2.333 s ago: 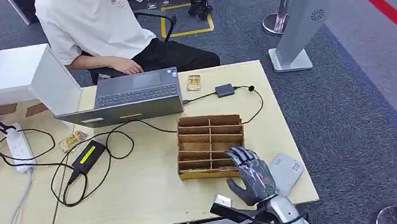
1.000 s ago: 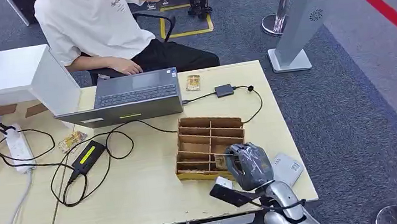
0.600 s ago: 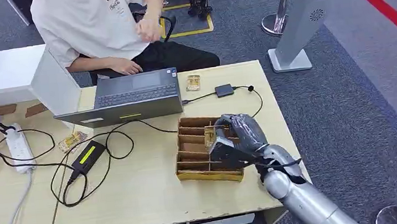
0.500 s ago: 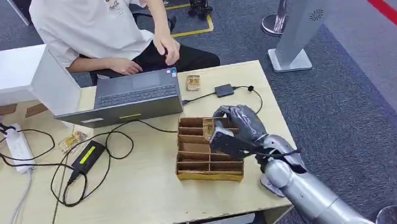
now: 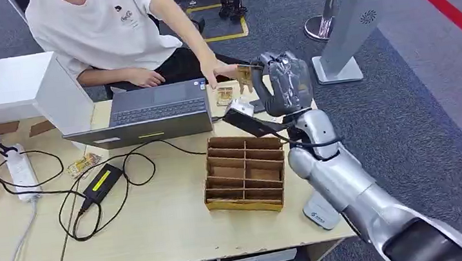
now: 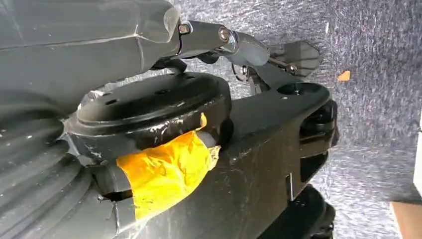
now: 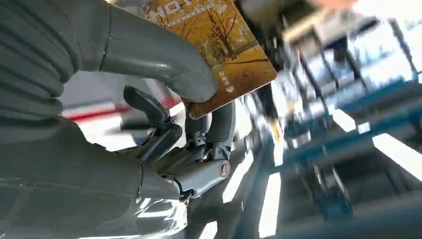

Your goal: Pass the card to the sensor for recognition and then transmit it.

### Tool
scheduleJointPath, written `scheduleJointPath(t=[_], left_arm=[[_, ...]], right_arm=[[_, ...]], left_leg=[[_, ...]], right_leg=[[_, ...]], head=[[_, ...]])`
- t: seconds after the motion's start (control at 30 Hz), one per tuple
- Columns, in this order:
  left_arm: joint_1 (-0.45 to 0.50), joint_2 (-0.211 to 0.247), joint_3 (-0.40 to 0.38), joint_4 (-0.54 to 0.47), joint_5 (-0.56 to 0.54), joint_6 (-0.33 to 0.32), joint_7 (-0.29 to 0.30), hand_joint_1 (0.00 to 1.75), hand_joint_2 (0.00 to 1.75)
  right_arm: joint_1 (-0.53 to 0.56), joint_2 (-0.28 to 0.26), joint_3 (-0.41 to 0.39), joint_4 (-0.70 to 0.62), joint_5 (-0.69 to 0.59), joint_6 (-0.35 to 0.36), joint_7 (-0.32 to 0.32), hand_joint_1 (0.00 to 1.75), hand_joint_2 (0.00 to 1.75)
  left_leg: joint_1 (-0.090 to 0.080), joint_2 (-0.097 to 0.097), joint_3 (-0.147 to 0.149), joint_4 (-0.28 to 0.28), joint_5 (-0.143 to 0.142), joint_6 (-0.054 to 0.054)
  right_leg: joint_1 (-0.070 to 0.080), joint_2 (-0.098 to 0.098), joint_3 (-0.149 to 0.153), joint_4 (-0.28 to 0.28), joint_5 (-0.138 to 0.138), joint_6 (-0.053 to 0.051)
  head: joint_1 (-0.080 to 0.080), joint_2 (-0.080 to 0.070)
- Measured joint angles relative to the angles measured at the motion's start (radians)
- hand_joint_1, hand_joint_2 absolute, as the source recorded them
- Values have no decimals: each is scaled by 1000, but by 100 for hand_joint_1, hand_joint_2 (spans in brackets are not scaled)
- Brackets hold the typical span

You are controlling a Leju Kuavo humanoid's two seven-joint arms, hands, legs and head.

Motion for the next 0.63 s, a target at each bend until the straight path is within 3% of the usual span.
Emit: scheduleJointPath(t=[0.07, 0.17, 0.43, 0.47, 0.63], left_arm=[[-1, -1, -9, 0, -3, -4, 0, 0, 175], [-3, 0, -15, 0, -1, -4, 12, 0, 175], [-3, 0, -24, 0, 11, -8, 2, 0, 175], [-2, 0, -26, 0, 11, -8, -1, 0, 175], [-2, 0, -32, 0, 5, -8, -6, 0, 175]], right_arm=[[-13, 20, 0, 36, 61, -41, -1, 175, 175], [-16, 52, -17, 70, 121, -47, -18, 175, 175], [-14, 103, -53, 142, 129, -49, -55, 175, 175], [-12, 106, -55, 147, 127, -49, -58, 0, 175], [1, 111, -67, 164, 111, -49, -72, 0, 175]], left_leg=[[0, 0, 0, 0, 0, 0], [0, 0, 0, 0, 0, 0], [0, 0, 0, 0, 0, 0], [0, 0, 0, 0, 0, 0], [0, 0, 0, 0, 0, 0]], right_leg=[[0, 0, 0, 0, 0, 0], [0, 0, 0, 0, 0, 0], [0, 0, 0, 0, 0, 0], [0, 0, 0, 0, 0, 0], [0, 0, 0, 0, 0, 0]], head=[[0, 0], [0, 0], [0, 0], [0, 0], [0, 0]])
